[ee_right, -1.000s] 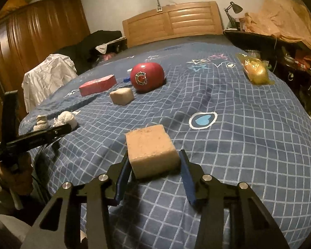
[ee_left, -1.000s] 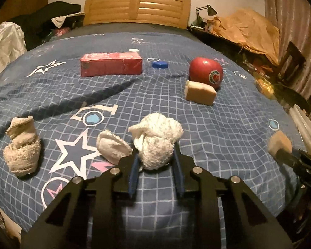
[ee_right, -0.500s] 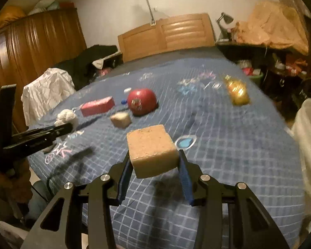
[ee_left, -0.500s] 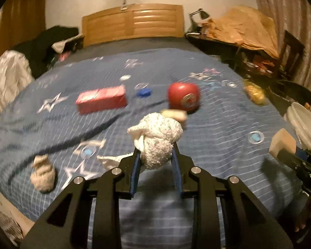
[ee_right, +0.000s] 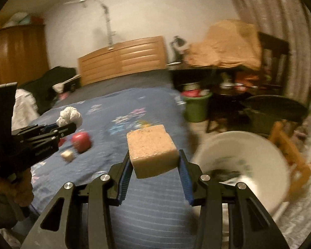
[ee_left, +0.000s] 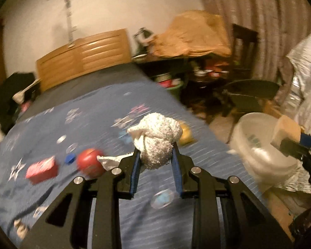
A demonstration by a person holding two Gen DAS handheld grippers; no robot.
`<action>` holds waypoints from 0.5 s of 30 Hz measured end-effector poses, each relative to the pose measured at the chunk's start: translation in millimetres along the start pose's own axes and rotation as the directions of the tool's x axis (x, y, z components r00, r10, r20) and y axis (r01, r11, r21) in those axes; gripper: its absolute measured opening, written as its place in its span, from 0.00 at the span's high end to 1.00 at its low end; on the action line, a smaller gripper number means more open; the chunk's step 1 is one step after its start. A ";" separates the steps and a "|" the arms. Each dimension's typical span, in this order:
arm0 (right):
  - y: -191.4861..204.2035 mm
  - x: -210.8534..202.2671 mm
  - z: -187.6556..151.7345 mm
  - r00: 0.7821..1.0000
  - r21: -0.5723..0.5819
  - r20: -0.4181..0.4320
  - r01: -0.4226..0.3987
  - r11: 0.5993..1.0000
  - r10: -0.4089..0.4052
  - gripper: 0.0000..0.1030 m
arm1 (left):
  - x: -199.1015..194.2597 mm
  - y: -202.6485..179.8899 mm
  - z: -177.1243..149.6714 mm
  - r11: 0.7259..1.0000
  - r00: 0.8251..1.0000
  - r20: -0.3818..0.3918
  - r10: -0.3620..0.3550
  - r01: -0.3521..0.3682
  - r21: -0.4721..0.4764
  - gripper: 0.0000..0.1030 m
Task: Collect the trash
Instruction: 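Carry the white towel and tan sponge over the white bucket with both tools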
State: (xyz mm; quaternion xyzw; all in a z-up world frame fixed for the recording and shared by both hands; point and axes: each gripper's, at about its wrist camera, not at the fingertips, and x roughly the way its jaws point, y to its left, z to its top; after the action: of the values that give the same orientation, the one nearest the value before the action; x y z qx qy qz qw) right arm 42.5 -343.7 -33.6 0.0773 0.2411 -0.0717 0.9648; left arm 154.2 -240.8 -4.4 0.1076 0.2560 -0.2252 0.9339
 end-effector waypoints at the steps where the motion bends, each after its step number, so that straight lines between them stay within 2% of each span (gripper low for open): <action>1: -12.8 -5.0 3.9 1.000 0.009 0.003 0.024 1.000 -0.024 0.57 | 4.0 -15.7 7.7 1.000 1.000 0.006 -0.023 0.023 0.021 0.74; 8: -111.9 -35.8 25.2 0.979 0.068 -0.026 0.203 0.977 -0.202 0.57 | 33.9 -104.6 43.9 0.976 0.984 0.005 -0.178 0.175 0.132 0.74; 12: -156.3 -40.1 30.2 0.967 0.099 -0.064 0.251 0.963 -0.245 0.57 | 53.1 -148.1 57.9 0.951 0.966 -0.020 -0.258 0.257 0.172 0.74; 15: -183.3 -32.5 30.8 0.963 0.130 -0.090 0.266 0.955 -0.255 0.57 | 67.5 -170.9 62.9 0.938 0.958 -0.037 -0.285 0.287 0.193 0.74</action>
State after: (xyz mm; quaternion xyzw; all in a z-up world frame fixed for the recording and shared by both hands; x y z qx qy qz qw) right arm -4.2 -525.3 -12.3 0.1151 0.2782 -0.2122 0.9297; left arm 151.7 -434.9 -1.5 0.1619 0.2494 -0.3820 0.8750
